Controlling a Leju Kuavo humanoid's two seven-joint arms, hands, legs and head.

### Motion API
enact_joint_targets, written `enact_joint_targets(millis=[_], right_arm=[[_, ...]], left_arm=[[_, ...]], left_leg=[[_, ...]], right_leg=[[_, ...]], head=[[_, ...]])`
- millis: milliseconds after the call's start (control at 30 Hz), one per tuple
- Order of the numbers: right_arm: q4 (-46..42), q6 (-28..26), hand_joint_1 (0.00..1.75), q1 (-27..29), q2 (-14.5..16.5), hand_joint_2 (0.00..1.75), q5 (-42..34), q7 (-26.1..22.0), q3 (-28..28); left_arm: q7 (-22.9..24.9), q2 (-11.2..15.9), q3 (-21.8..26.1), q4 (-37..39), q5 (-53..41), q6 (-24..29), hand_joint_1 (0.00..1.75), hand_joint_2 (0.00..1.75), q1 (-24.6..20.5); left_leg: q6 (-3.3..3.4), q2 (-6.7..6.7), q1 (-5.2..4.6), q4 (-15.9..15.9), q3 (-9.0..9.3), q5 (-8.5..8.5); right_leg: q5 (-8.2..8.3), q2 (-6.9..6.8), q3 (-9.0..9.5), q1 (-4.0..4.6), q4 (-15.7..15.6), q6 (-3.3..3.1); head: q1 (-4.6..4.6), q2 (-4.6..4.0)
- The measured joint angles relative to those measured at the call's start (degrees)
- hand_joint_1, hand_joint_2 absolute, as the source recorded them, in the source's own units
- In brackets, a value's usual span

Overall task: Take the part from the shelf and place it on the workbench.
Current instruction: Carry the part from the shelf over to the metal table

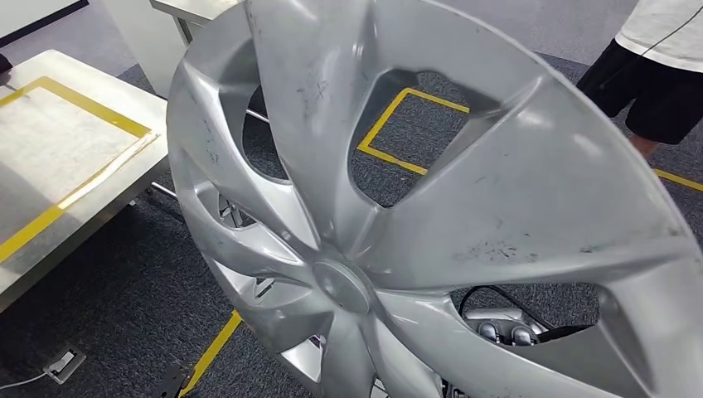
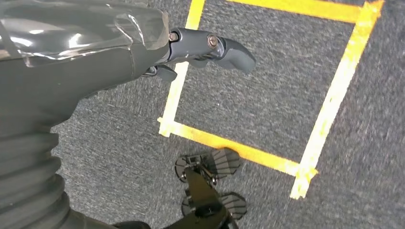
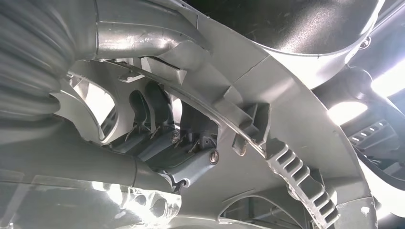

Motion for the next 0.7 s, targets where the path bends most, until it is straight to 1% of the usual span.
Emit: enact_joint_targets(millis=[67,100,133,167,233,267,300,333,367,400,433,467,533,567,600,633,667,700], right_arm=[[-0.1,0.0,1.24,-0.1,0.0,1.75,0.0,0.0,0.0],[-0.1,0.0,1.24,-0.1,0.0,1.75,0.0,0.0,0.0],[-0.2,0.0,1.24,-0.1,0.0,1.75,0.0,0.0,0.0],[-0.2,0.0,1.24,-0.1,0.0,1.75,0.0,0.0,0.0],[-0.2,0.0,1.24,-0.1,-0.1,1.75,0.1,0.1,0.0],[-0.2,0.0,1.24,-0.1,-0.1,1.75,0.1,0.1,0.0],[-0.2,0.0,1.24,-0.1,-0.1,1.75,0.2,0.1,0.0],[-0.2,0.0,1.24,-0.1,-0.2,1.75,0.2,0.1,0.0],[-0.2,0.0,1.24,-0.1,-0.2,1.75,0.2,0.2,0.0],[-0.2,0.0,1.24,-0.1,-0.2,1.75,0.2,0.2,0.0],[-0.3,0.0,1.24,-0.2,-0.2,1.75,0.2,0.2,0.0],[-0.3,0.0,1.24,-0.2,-0.2,1.75,0.2,0.2,0.0],[-0.3,0.0,1.24,-0.2,-0.2,1.75,0.2,0.2,0.0],[-0.3,0.0,1.24,-0.2,-0.1,1.75,0.2,0.2,0.0],[-0.3,0.0,1.24,-0.2,-0.1,1.75,0.2,0.2,0.0],[-0.4,0.0,1.24,-0.2,0.0,1.75,0.2,0.2,0.0],[-0.4,0.0,1.24,-0.2,0.0,1.75,0.2,0.2,0.0],[-0.4,0.0,1.24,-0.2,0.1,1.75,0.2,0.2,0.0]], left_arm=[[0.0,0.1,0.1,-0.1,-0.1,0.0,0.0,1.75,0.0],[0.0,0.1,0.2,-0.1,-0.1,0.0,0.0,1.75,0.0],[0.0,0.0,0.2,-0.2,-0.2,0.0,0.0,1.75,0.0],[0.0,0.0,0.3,-0.2,-0.3,0.0,0.0,1.75,-0.1],[0.0,-0.2,0.5,-0.3,-0.4,-0.1,0.0,1.75,-0.1],[0.1,-0.3,0.6,-0.3,-0.4,-0.2,0.0,1.75,0.0],[0.1,-0.4,0.7,-0.3,-0.5,-0.2,0.0,1.75,0.0],[0.1,-0.5,0.7,-0.3,-0.5,-0.2,0.0,1.75,0.0],[0.1,-0.6,0.8,-0.3,-0.5,-0.3,0.0,1.75,0.0],[0.1,-0.7,0.8,-0.3,-0.6,-0.4,0.0,1.75,0.0],[0.1,-0.7,0.8,-0.3,-0.8,-0.4,0.0,1.75,0.0],[0.1,-0.8,0.9,-0.3,-1.0,-0.5,0.0,1.75,0.0],[0.2,-0.9,1.2,-0.3,-1.5,-0.6,0.0,1.75,0.2],[0.2,-0.9,1.3,-0.3,-1.6,-0.7,0.0,1.75,0.3],[0.2,-0.9,1.4,-0.3,-1.6,-0.7,0.0,1.75,0.4],[0.3,-0.9,1.5,-0.3,-1.8,-0.6,0.0,1.75,0.4],[0.3,-0.9,1.7,-0.3,-2.0,-0.6,0.0,1.75,0.4],[0.4,-0.9,1.9,-0.3,-2.3,-0.5,0.0,1.75,0.4]], left_leg=[[0.49,-0.73,0.07,-0.5,0.38,0.3],[0.81,-1.08,0.22,-0.9,0.69,0.54],[1.09,-1.42,0.4,-1.2,1.0,0.79],[1.27,-1.77,0.53,-1.4,1.11,0.95],[1.45,-2.59,0.52,-1.4,1.07,0.98],[1.45,-3.02,0.52,-1.4,1.07,0.97],[1.44,-3.48,0.54,-1.3,1.08,0.94],[1.37,-3.94,0.58,-1.2,1.1,0.89],[1.21,-4.42,0.65,-1.0,1.1,0.79],[0.95,-4.87,0.65,-0.8,1.02,0.62],[0.63,-5.24,0.62,-0.4,0.89,0.41],[0.28,-5.52,0.6,-0.2,0.73,0.28],[-0.29,-5.79,0.66,-0.1,0.47,0.21],[-0.55,-5.73,0.79,-0.1,0.41,0.15],[-0.82,-5.29,0.86,0.4,0.16,-0.27],[-1.13,-4.61,0.96,1.9,-0.5,-1.22],[-1.43,-3.82,1.07,4.5,-1.71,-2.71],[-1.71,-3.07,1.14,8.1,-3.43,-4.47]], right_leg=[[-0.16,-0.37,0.02,-0.03,0.0,0.44],[-0.55,-0.12,-0.24,-0.05,0.6,0.6],[-1.38,0.34,-1.0,-0.06,2.2,0.59],[-2.64,0.9,-2.44,-0.12,5.1,0.47],[-5.26,1.49,-6.23,-0.19,12.5,0.37],[-5.78,1.57,-7.61,-0.25,15.0,0.57],[-5.4,1.62,-7.98,-0.36,15.3,0.97],[-4.23,1.69,-7.24,-0.51,13.3,1.48],[-2.56,1.91,-5.56,-0.72,9.5,2.01],[-1.09,2.32,-3.81,-0.87,5.7,2.27],[0.01,2.62,-2.38,-0.95,2.7,2.23],[0.58,2.84,-1.54,-0.9,1.0,1.95],[0.82,2.69,-1.35,-0.63,0.5,1.09],[0.92,2.55,-1.32,-0.67,0.4,0.77],[0.99,2.41,-1.24,-0.77,0.3,0.49],[1.03,2.25,-1.14,-0.89,0.2,0.17],[1.02,2.07,-1.05,-0.98,0.1,-0.07],[0.96,1.88,-1.01,-0.9,0.1,-0.25]], head=[[0.01,0.0],[0.04,0.0],[0.09,0.0],[0.14,0.0],[0.19,0.0],[0.19,0.0],[0.19,0.0],[0.19,0.0],[0.2,0.0],[0.19,0.0],[0.18,0.0],[0.15,0.0],[0.13,0.0],[0.13,0.0],[0.08,0.0],[-0.03,0.0],[-0.13,0.0],[-0.23,0.0]])
